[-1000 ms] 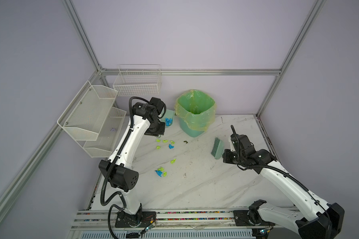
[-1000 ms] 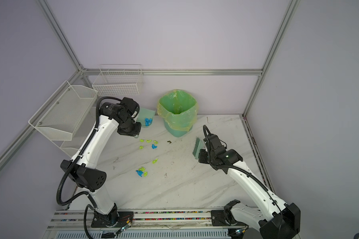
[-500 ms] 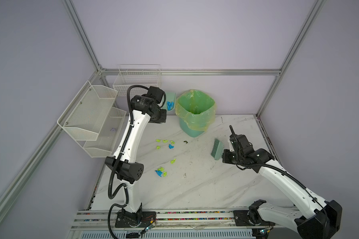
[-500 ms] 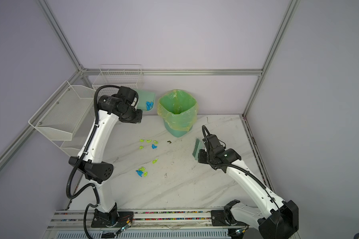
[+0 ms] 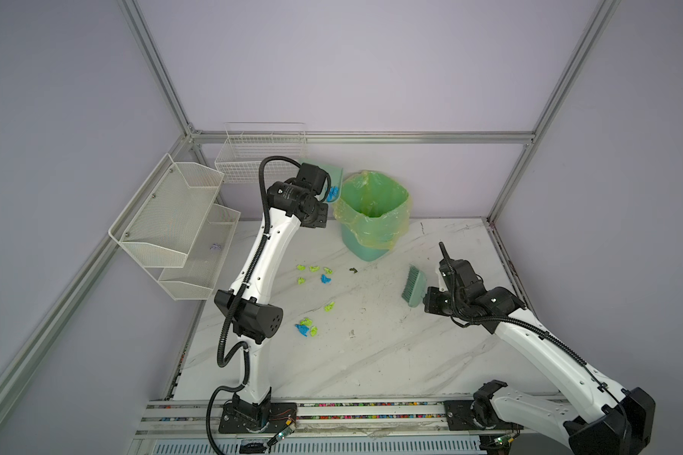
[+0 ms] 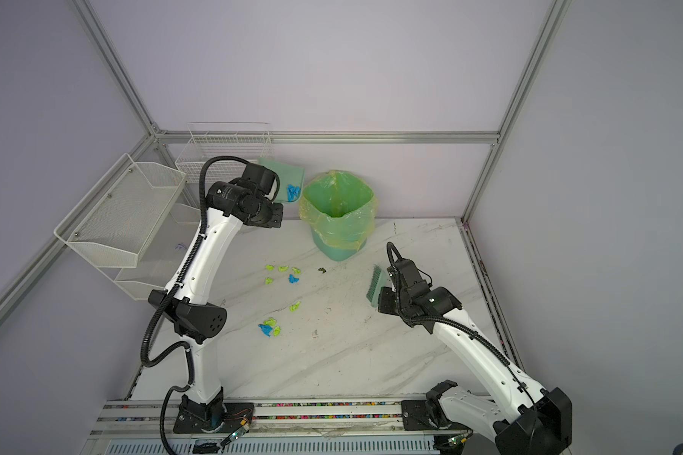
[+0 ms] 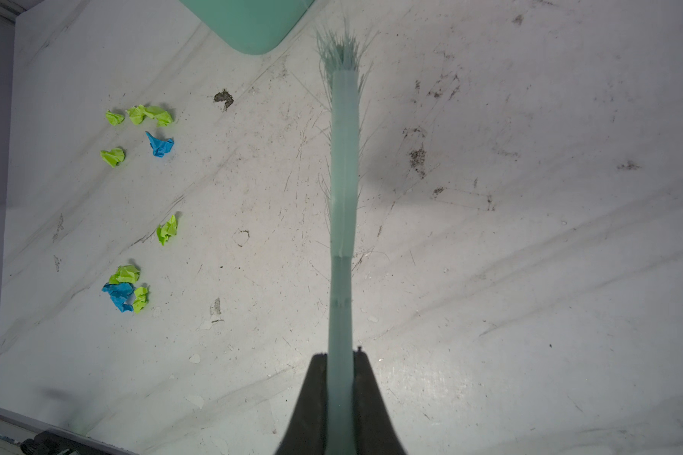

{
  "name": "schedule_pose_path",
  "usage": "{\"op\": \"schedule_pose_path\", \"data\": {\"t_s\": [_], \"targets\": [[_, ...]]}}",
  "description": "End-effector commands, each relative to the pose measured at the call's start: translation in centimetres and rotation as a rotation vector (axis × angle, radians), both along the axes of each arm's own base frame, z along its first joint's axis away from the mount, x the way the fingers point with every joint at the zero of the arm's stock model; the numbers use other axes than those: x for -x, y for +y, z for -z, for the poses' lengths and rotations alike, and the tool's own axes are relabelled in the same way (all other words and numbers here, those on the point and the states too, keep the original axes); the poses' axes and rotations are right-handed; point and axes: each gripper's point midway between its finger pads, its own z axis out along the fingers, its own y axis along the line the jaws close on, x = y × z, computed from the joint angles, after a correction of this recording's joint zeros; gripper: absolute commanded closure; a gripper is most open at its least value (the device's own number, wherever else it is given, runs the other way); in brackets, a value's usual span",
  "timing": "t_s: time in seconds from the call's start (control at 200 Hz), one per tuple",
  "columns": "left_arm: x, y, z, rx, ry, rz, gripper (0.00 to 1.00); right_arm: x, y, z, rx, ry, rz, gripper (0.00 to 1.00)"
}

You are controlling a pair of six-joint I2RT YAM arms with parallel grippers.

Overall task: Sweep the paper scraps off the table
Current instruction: 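Tip the dustpan over the green bin with the left gripper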

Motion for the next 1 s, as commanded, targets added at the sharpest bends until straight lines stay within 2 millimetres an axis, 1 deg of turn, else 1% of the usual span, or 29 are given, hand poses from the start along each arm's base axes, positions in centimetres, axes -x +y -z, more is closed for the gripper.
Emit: {"op": "schedule_pose_path", "data": {"t_s": [0.0,0.11,0.285,0.465,0.53,0.575,0.75,0.785,0.875,0.995], "targets": [[-1.3,-0.6,-6.4,0.014,-0.235,0.005,1.00,-0.2,-0.2,-0.2,-0.009,-0.019,0.017,1.00],[-2.0,-1.2,-6.6,-0.030,-0.267,0.005,1.00,-0.2,-0.2,-0.1,-0.009,-0.017,0.016,1.00],[-3.3,-2.2,-6.0,-0.133,-0.301,0.000,1.00,0.0,0.0,0.1,-0.026,-0.015,0.011,1.00],[-4.5,-3.0,-6.2,-0.257,-0.360,-0.016,1.00,0.1,0.1,0.2,-0.034,-0.015,0.008,1.00],[-4.8,-3.6,-6.4,-0.335,-0.389,-0.023,1.00,0.1,0.0,0.1,-0.035,-0.022,0.009,1.00],[-5.0,-4.3,-6.4,-0.393,-0.406,-0.018,1.00,0.1,0.0,0.0,-0.037,-0.026,0.010,1.00],[-5.5,-6.7,-7.6,-0.624,-0.491,-0.034,1.00,0.0,0.0,-0.2,-0.038,-0.035,0.010,1.00],[-5.7,-7.2,-7.5,-0.673,-0.494,-0.027,1.00,0.0,0.0,-0.2,-0.037,-0.037,0.008,1.00],[-6.1,-7.5,-7.0,-0.794,-0.485,-0.042,1.00,0.1,-0.1,-0.3,-0.037,-0.041,0.009,1.00],[-6.6,-7.2,-5.8,-0.918,-0.452,-0.061,1.00,0.3,-0.2,-0.5,-0.040,-0.047,0.011,1.00]]}}
